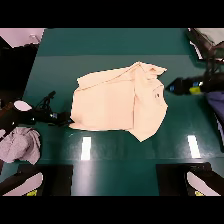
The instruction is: Fold the shirts.
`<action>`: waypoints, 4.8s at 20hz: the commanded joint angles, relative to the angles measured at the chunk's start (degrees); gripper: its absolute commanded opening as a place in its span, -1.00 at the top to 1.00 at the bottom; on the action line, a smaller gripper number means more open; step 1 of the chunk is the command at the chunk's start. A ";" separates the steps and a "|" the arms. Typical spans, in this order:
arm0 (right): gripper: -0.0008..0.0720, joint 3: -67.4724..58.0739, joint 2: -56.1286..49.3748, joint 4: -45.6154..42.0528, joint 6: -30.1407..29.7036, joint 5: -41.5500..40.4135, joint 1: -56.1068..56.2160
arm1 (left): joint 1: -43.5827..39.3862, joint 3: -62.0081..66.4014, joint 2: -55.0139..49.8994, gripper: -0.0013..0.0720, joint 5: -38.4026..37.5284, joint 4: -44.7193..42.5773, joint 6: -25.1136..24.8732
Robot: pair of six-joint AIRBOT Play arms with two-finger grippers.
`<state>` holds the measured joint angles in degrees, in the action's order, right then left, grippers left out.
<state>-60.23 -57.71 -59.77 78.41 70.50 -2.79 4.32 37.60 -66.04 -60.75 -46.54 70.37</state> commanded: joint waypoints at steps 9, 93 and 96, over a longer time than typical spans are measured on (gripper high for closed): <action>-0.24 37.99 5.25 13.51 3.80 -6.03 -7.32 | -0.28 8.94 0.04 0.90 -4.26 0.33 -0.33; 0.93 -18.99 -29.00 -27.21 10.29 2.58 0.28 | -0.17 33.92 -19.54 0.90 -4.63 -22.03 -7.74; 0.92 -15.76 -27.30 -26.91 10.29 3.26 0.28 | -0.17 33.94 -19.52 0.90 -5.35 -21.99 -5.03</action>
<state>-79.48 -86.96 -86.76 88.38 73.63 -2.52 4.16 72.05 -85.58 -64.77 -68.07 63.07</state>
